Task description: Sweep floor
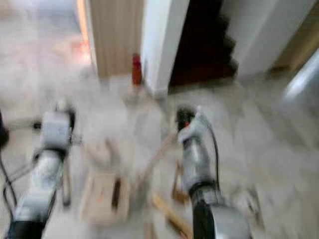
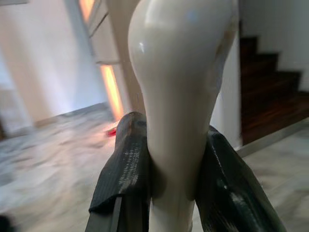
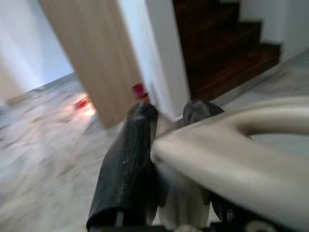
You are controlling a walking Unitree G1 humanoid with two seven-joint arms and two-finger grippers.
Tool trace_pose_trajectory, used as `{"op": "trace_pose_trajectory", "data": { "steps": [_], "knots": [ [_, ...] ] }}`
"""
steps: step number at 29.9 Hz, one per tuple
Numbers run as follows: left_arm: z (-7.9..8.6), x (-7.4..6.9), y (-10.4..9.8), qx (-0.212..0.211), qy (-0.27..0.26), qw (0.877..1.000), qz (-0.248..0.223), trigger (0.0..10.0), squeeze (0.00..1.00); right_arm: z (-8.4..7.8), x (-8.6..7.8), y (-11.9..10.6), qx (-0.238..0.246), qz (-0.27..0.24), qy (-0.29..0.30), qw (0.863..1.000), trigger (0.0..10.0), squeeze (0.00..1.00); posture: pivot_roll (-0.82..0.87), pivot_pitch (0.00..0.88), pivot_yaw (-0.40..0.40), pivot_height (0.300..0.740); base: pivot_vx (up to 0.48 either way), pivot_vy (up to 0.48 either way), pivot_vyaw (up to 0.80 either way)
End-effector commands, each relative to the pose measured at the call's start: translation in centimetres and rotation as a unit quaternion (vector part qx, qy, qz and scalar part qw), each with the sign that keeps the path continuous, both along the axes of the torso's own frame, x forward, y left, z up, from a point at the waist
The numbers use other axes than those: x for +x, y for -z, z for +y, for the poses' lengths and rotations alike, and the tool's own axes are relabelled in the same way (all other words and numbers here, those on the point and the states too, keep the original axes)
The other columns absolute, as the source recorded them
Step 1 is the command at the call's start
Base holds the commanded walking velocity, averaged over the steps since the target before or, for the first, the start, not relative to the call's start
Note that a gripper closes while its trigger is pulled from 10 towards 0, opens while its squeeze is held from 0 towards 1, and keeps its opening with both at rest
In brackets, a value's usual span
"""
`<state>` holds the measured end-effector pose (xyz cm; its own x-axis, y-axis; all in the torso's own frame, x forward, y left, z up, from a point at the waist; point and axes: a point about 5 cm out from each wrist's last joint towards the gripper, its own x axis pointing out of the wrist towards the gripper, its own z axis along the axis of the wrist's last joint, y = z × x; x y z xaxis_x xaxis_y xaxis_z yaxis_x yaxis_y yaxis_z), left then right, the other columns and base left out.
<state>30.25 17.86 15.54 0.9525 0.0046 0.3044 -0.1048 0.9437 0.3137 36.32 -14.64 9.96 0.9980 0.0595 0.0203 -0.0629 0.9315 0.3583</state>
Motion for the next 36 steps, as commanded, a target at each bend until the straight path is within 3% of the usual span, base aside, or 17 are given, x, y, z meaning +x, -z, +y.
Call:
{"op": "trace_pose_trajectory", "data": {
  "steps": [1, 36],
  "knots": [
    [0.1, 0.0, -1.6, 0.015, 0.005, 0.999, -0.041, 10.0, 0.0, 0.4, 0.6, -1.5, 0.005, -0.027, 0.0, 1.0, 10.0, 0.0, 0.24, 0.0, -0.169, 0.74, 0.0, 0.0, -0.79],
    [-0.2, 0.1, -1.5, 0.024, 0.013, 0.999, -0.036, 10.0, 0.0, -0.9, 0.6, -1.4, 0.0, -0.025, 0.027, 0.999, 10.0, 0.0, 0.23, 0.0, -0.158, 0.74, 0.0, 0.0, -0.79]
  ]
}}
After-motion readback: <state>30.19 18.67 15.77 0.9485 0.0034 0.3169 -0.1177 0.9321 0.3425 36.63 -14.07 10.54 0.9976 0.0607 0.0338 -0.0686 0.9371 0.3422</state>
